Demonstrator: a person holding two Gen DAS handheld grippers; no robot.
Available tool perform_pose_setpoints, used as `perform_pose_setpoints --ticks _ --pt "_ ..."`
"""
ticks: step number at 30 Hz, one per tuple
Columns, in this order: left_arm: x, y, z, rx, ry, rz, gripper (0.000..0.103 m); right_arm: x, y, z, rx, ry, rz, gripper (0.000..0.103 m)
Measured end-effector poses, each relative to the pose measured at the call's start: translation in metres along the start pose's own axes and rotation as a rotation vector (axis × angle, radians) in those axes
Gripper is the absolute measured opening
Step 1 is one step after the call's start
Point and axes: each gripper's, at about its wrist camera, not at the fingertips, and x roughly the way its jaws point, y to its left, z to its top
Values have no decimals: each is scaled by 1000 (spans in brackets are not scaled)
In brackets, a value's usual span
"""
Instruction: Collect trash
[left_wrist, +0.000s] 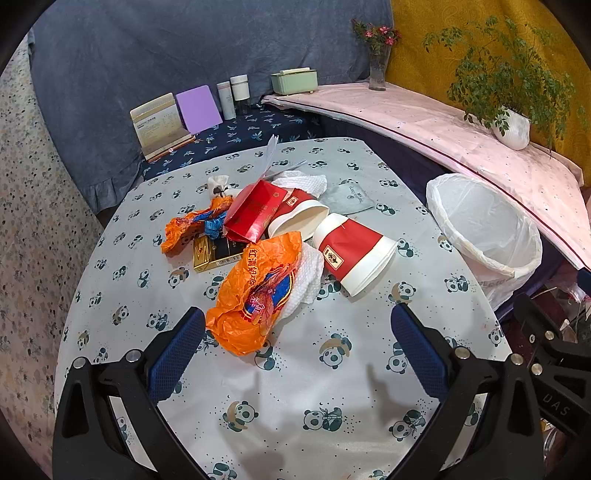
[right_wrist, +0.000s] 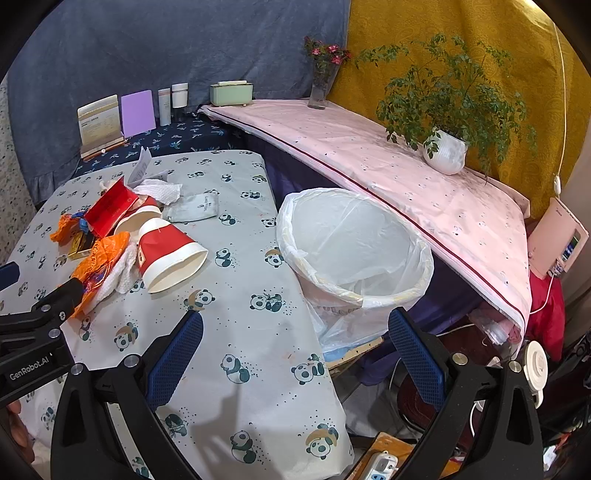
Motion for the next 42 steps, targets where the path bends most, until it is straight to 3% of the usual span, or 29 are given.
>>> perform_pose_setpoints --ticks 42 --pt "15 16 7 -15 3 -20 96 4 0 10 22 -4 -40 96"
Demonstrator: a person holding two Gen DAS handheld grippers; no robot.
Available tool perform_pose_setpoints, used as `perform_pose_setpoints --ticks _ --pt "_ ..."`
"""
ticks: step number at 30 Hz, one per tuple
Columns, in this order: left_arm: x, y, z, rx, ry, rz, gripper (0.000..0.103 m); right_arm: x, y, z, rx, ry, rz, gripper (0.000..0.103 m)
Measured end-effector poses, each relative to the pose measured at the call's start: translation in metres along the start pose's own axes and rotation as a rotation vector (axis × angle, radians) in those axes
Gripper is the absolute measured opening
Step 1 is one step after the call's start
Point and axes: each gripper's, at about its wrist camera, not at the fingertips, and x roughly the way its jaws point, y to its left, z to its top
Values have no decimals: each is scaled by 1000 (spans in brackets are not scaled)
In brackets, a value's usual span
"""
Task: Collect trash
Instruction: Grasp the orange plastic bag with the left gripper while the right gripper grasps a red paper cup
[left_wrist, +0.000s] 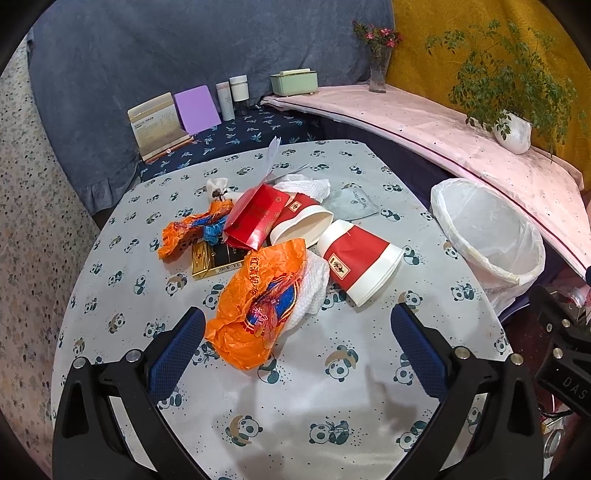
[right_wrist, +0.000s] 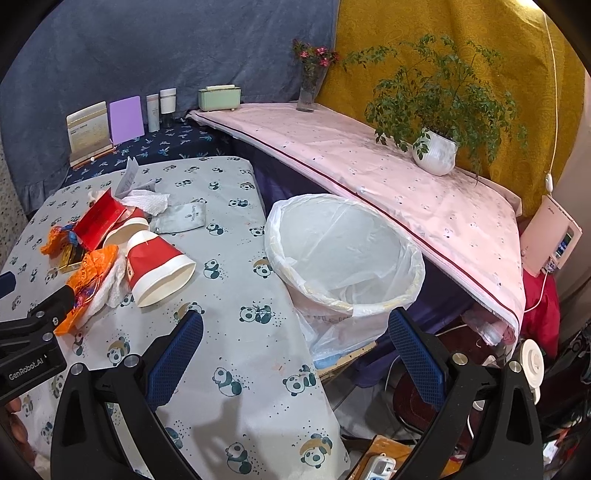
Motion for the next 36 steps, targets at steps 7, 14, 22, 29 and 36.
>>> perform_pose_setpoints --ticks 7,14,22,29,36 --pt "30 37 -7 -35 38 -4 96 9 14 2 -13 14 1 96" --pt "65 71 -12 -18 70 3 96 28 36 8 -18 27 25 96" --pt "97 88 -11 -54 128 -51 92 50 61 17 -38 43 44 96" --pt "118 89 -9 -59 194 -147 51 66 81 24 -49 64 77 96" --pt "111 86 -8 -43 168 -174 11 78 101 24 -71 78 138 88"
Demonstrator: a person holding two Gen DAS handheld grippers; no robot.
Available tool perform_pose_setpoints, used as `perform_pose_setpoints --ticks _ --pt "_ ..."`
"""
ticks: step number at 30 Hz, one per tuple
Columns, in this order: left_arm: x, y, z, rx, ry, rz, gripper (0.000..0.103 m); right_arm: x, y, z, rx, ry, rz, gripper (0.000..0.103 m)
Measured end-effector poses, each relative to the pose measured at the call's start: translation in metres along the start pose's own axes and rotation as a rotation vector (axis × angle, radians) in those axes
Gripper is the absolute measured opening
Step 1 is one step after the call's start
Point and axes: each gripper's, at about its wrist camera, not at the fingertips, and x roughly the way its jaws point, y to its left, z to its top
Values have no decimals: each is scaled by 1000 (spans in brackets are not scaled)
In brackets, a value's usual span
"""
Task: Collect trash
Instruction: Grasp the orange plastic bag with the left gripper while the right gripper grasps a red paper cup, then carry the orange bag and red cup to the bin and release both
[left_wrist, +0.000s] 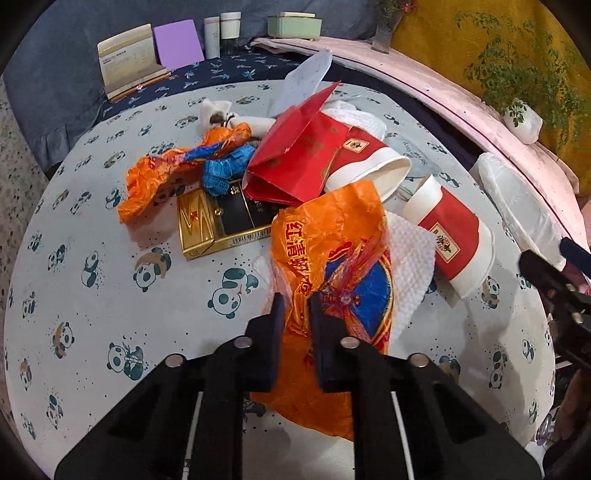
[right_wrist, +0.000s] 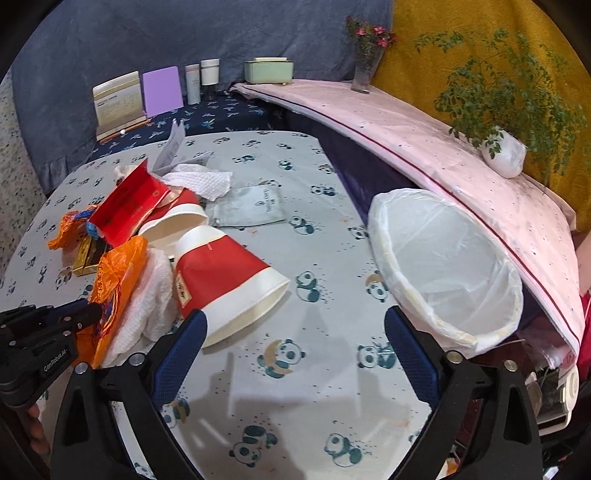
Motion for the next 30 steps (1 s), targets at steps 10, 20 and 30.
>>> perform_pose_setpoints --ticks 10,20,30 --pt "-31 6 8 -31 -71 -4 8 18 21 -8 23 47 162 66" --pt "-37 -1 11 -25 -85 6 8 36 33 -6 30 72 244 15" --pt "-61 -39 31 30 -155 -27 8 0 1 8 43 -33 230 3"
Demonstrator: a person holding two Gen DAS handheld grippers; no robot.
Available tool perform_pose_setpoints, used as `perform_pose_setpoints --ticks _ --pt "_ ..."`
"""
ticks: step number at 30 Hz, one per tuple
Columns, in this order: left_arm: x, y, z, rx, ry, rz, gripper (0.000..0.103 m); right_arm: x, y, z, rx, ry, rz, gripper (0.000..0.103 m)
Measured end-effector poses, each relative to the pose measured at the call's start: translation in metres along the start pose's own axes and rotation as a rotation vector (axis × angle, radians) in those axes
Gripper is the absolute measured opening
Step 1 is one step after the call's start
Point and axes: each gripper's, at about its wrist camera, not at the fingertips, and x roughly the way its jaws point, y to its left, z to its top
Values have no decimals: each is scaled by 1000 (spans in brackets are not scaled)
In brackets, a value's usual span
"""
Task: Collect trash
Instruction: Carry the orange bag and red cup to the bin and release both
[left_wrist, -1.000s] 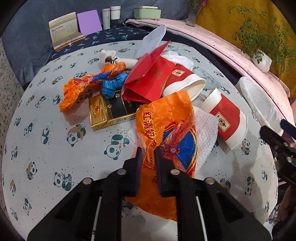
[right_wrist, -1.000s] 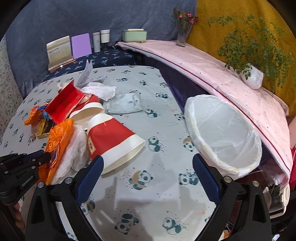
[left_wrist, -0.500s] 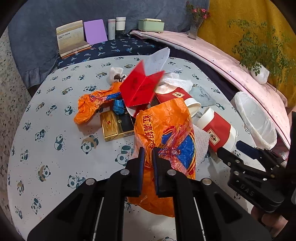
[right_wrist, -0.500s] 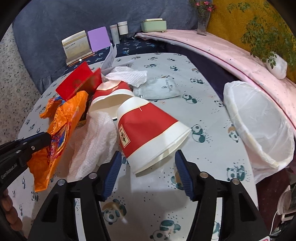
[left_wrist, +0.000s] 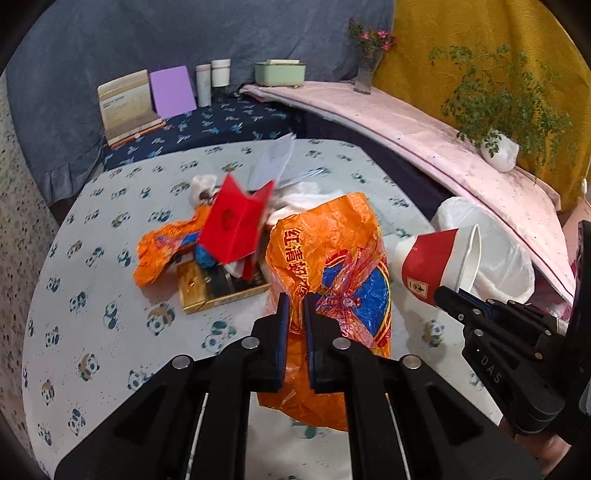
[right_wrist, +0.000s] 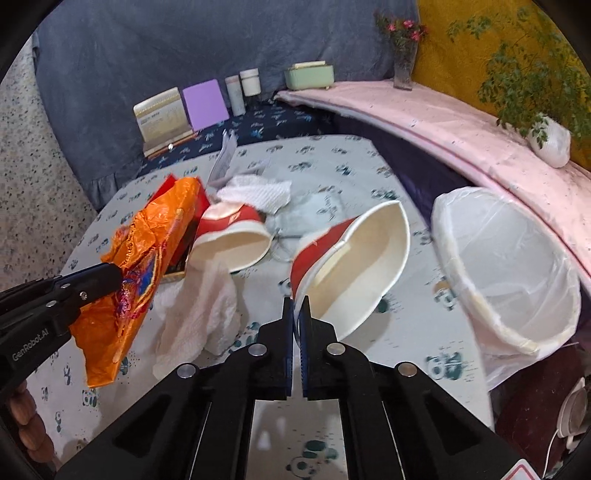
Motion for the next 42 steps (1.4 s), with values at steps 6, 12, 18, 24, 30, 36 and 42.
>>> perform_pose_setpoints --ticks 6,12,18,24,30,36,42 --pt "2 -50 21 61 -34 -65 8 -29 -45 10 39 -66 -44 3" --pt "23 -120 44 137 -45 -151 8 -42 -116 18 117 -102 -136 3" --pt "54 -184 60 199 -29 -233 8 -33 -175 18 186 -76 -196 3" --pt "83 -222 65 230 -2 -253 8 -18 -205 15 231 -42 -212 3" --pt "104 -235 68 225 33 -264 34 -13 -218 13 248 -47 -238 31" --pt "105 -225 72 197 9 -226 54 -24 -218 17 253 -84 -254 41" --pt "96 -208 74 167 -7 -204 54 -36 -208 19 252 -112 -249 53"
